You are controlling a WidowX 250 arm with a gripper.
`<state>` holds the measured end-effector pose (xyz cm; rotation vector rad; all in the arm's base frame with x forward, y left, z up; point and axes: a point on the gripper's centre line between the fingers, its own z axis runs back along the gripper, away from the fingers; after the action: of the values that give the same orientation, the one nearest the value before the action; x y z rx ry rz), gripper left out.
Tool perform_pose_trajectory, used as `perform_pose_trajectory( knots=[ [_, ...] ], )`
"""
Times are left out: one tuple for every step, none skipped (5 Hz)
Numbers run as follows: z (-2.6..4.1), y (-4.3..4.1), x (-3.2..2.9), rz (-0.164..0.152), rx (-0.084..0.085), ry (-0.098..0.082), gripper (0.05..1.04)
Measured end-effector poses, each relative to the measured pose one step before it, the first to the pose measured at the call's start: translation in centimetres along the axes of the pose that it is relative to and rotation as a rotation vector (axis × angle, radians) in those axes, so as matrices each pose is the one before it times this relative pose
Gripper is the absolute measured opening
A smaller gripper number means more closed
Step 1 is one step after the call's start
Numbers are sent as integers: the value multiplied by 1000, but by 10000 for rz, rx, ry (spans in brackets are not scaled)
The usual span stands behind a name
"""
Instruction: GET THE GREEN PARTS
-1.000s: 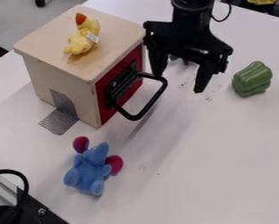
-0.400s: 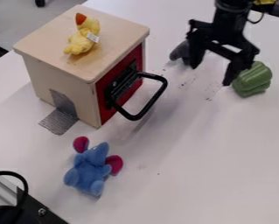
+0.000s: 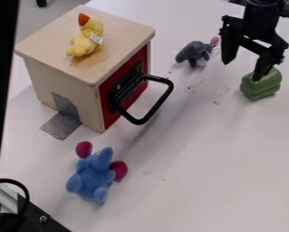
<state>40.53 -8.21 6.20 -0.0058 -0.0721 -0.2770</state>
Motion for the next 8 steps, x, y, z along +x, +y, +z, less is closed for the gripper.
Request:
perform_pose_trajectory(
  knots=[
    [-928,-489,1418,-126,-215,-33,1000],
    [-1438,-422,1031,-238,-140,65,1000],
    [-1547,-526,-206,-239,115,312,1000],
    [-737,-276,20,-70,436,104,972],
    [-759,-70,-506,205,155,115,752],
    [180,33,-582,332,-3,31,751],
    [1915,38,-706,518,29,-185,751],
    [2335,-43,-2690,1104,-155,138,751]
  ],
)
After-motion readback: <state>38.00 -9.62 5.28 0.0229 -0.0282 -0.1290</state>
